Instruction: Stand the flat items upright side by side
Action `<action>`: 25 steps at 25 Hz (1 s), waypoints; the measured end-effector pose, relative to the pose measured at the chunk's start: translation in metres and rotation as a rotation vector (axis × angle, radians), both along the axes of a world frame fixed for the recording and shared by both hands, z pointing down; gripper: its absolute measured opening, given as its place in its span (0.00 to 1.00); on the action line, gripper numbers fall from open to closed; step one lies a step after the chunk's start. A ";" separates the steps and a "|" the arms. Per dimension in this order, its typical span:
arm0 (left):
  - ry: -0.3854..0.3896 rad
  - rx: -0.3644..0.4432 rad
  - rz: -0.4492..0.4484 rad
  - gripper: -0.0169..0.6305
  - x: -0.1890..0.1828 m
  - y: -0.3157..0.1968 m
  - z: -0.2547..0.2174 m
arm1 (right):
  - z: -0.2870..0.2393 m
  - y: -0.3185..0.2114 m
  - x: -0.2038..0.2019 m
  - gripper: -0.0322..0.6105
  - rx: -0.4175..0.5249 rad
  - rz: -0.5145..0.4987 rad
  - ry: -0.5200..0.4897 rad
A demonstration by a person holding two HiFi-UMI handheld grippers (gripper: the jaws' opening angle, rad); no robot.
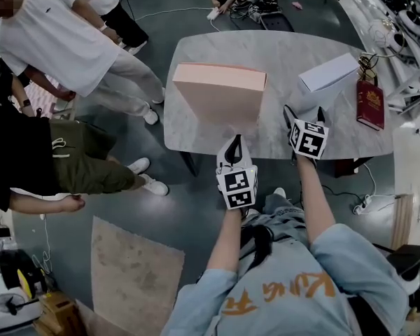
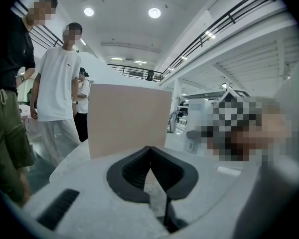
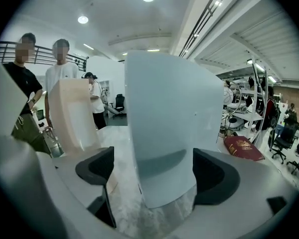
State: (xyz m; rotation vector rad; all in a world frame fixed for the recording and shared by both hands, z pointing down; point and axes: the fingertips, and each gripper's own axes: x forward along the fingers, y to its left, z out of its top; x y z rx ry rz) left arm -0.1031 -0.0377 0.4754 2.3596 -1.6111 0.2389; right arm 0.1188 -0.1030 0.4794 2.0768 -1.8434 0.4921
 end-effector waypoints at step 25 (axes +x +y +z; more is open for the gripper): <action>-0.021 -0.054 0.015 0.05 0.020 -0.013 0.016 | 0.027 -0.023 0.026 0.85 -0.016 0.039 -0.014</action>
